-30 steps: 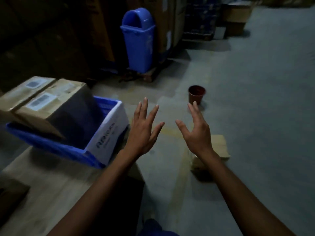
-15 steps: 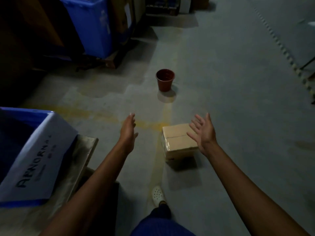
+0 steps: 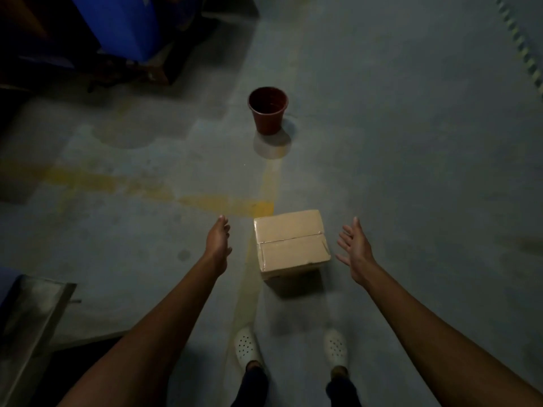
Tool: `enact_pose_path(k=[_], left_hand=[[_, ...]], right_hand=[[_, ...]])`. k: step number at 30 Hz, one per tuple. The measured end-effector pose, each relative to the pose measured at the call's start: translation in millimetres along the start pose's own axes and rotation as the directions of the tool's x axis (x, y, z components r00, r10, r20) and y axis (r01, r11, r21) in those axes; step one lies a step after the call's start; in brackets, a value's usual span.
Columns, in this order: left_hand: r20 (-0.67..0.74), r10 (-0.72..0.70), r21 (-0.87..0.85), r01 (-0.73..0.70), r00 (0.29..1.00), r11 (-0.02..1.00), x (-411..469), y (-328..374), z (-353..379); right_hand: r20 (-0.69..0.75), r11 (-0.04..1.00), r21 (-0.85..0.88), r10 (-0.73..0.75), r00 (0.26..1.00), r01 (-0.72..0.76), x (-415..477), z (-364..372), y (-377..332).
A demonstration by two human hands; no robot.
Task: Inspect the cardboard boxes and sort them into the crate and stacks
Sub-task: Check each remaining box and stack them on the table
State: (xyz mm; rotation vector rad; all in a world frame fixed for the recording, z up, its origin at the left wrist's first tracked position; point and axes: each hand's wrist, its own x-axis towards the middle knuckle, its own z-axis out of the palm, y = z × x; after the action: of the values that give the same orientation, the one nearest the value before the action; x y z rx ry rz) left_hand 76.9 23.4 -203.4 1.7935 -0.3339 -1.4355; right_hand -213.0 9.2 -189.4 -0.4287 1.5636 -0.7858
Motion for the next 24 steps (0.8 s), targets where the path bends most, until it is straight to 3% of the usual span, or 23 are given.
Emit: enact_pose_path(k=[14, 19, 24], left_hand=[[-0.136, -0.069, 0.165, 0.091, 0.988, 0.982, 207.0, -194.9, 92.4], [-0.058, -0.233, 0.24, 0.24, 0.971, 0.941, 241.5, -247.3, 87.3], [-0.086, -0.198, 0.145, 0.209, 0.976, 0.967, 221.4, -230.6, 99.9]], right_hand=[[0.016, 0.942, -0.322, 0.104, 0.994, -0.093, 281.8, -48.1, 134.9], [0.099, 0.877, -0.463, 0.192, 0.976, -0.125, 318.4, -50.9, 178.0], [0.214, 0.894, -0.442, 0.185, 0.959, -0.074, 308.0, -49.0, 173.1]])
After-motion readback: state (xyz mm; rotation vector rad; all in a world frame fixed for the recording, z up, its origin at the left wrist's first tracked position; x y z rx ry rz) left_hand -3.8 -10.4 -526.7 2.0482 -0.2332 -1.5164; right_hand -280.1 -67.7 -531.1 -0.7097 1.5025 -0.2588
